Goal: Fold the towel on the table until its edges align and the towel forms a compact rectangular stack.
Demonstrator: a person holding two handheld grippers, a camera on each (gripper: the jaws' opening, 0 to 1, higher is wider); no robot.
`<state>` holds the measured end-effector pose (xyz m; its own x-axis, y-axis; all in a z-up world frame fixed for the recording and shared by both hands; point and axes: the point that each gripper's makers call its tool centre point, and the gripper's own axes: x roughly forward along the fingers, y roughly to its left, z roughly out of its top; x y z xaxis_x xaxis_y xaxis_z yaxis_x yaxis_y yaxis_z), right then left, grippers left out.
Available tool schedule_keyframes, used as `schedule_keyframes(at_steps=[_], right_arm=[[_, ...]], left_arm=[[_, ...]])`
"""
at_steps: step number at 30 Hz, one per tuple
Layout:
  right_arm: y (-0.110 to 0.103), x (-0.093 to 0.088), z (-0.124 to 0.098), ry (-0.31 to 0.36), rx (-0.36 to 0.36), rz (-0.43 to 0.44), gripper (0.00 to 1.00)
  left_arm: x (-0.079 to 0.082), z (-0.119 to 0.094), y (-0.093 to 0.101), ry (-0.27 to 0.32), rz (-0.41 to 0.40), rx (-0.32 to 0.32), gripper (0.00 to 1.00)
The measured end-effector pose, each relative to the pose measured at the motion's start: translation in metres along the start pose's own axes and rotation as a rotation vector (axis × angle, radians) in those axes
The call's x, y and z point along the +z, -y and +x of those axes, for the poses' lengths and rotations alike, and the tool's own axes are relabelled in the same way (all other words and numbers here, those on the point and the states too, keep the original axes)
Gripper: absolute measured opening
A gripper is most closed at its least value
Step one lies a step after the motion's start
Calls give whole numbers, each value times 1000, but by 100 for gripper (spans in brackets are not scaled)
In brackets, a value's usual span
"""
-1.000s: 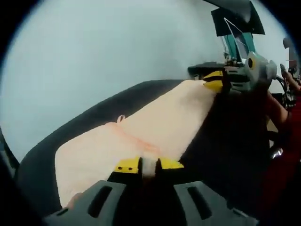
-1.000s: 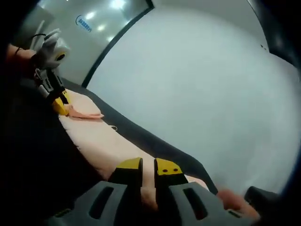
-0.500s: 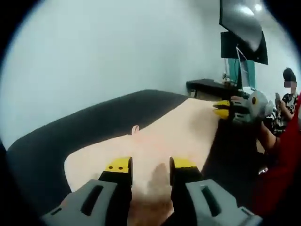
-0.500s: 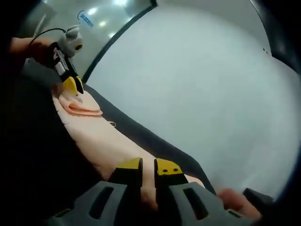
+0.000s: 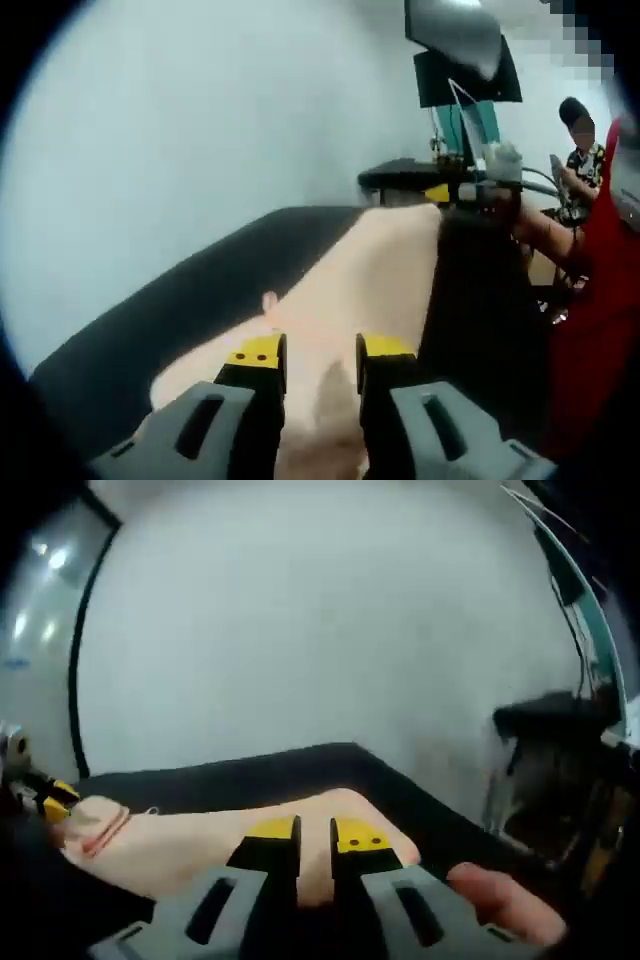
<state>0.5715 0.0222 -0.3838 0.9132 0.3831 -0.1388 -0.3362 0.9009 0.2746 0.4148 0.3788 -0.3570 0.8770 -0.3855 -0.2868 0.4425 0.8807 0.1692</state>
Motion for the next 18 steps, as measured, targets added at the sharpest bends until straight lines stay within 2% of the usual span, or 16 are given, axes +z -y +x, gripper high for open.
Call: schedule_keyframes(at_steps=[1, 3, 5, 6, 8, 9, 10, 11, 12, 13, 14, 15, 16, 18], right_arm=[[5, -3, 0, -20, -2, 17, 11], [20, -18, -7, -112, -34, 70, 12], [34, -21, -16, -115, -77, 100, 12], [35, -23, -19, -128, -83, 106, 12], [29, -27, -19, -165, -87, 78, 17], [30, -28, -17, -174, -99, 59, 21], [32, -30, -15, -179, -119, 68, 23], [35, -32, -14, -188, -133, 92, 23], [38, -37, -14, -208, -154, 130, 23], [42, -38, -13, -212, -171, 149, 23], [46, -41, -12, -220, -189, 167, 23], [49, -43, -10, -231, -198, 182, 23], [50, -46, -8, -237, -210, 212, 23], [50, -48, -3, -232, -216, 271, 24]], left_arm=[[7, -7, -20, 30, -6, 59, 28], [18, -25, -68, 136, 74, 200, 30], [6, -41, -106, 160, 30, 328, 28], [2, -47, -114, 187, -3, 356, 27], [-1, -55, -117, 283, -50, 375, 27], [-5, -58, -115, 305, -52, 382, 27], [-12, -59, -117, 282, -39, 407, 27], [-27, -62, -123, 181, 9, 452, 27], [-32, -66, -125, 104, 86, 480, 27], [-27, -67, -126, 116, 153, 494, 27], [-20, -67, -123, 186, 140, 482, 27], [-18, -65, -118, 220, 69, 446, 27], [-20, -61, -113, 222, 24, 415, 27], [-21, -59, -111, 203, 52, 414, 27]])
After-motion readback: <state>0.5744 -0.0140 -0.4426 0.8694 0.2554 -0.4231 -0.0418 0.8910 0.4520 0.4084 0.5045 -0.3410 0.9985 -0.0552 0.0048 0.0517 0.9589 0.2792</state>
